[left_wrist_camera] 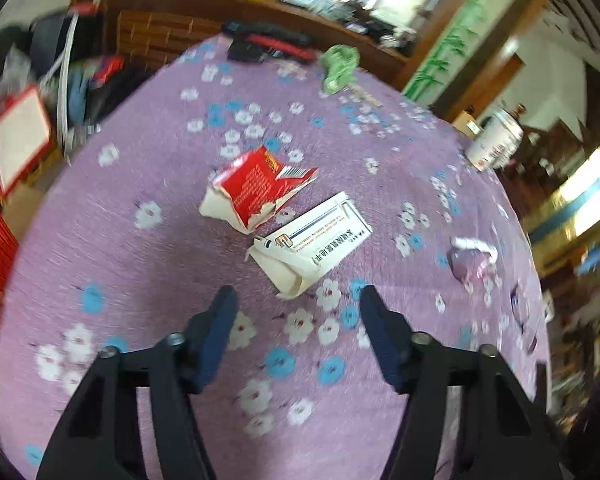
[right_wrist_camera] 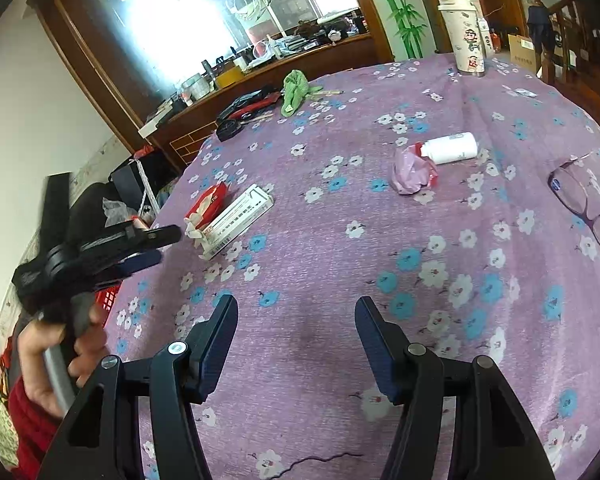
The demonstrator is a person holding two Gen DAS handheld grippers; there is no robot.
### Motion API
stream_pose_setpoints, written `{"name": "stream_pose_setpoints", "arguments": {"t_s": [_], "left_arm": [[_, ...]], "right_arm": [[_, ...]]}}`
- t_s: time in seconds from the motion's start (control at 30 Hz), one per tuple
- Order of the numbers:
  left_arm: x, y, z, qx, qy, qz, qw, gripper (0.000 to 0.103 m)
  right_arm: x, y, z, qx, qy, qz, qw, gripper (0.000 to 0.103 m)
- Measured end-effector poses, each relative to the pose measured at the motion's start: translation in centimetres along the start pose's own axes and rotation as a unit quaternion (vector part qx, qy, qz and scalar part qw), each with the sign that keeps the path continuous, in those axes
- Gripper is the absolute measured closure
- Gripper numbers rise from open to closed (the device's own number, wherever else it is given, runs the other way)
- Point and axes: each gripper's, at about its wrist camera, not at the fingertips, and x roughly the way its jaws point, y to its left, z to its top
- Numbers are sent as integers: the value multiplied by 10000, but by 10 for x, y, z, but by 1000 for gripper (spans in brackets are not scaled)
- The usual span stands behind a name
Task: Collect trash
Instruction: 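Move both tools back over the table toward the red cigarette pack, then grasp the white medicine slip with the left tool while the right tool grasps the pink tissue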
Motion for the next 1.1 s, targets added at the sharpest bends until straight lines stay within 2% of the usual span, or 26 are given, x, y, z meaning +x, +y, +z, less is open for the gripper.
{"name": "stream_pose_setpoints", "arguments": {"t_s": [0.1,0.2,0.27,0.33,0.4,0.5,0.63,0.77,0.97,1.1], "left_arm": [[20,5,6,-406,182,-94,9990,50],[30,5,11,-541,179,-87,9983,51],[38,5,15,-622,200,-87,9978,59],[47,5,19,-651,274,-105,9974,80],[55,4,20,-652,348,-141,9972,90],[54,0,16,-406,237,11,9989,92],[43,-6,6,49,54,8,10000,94],[21,-16,-12,638,-307,66,9975,94],[-15,-23,-44,1265,-713,20,9894,94],[-29,-18,-58,1348,-872,30,9870,94]], "right_arm": [[-8,-7,0,5,-83,-15,10000,38],[-16,-17,0,63,-169,-99,9998,38],[-20,-25,2,127,-198,-123,9996,38],[-24,-32,3,196,-233,-167,9994,38],[-28,-38,5,270,-270,-214,9990,38],[-33,-49,11,372,-321,-308,9983,38],[-38,-68,28,568,-410,-527,9961,38],[-28,-86,53,860,-337,-665,9935,38],[17,-86,90,729,-76,-899,9933,38],[51,-85,106,546,27,-1155,9918,38]]}}
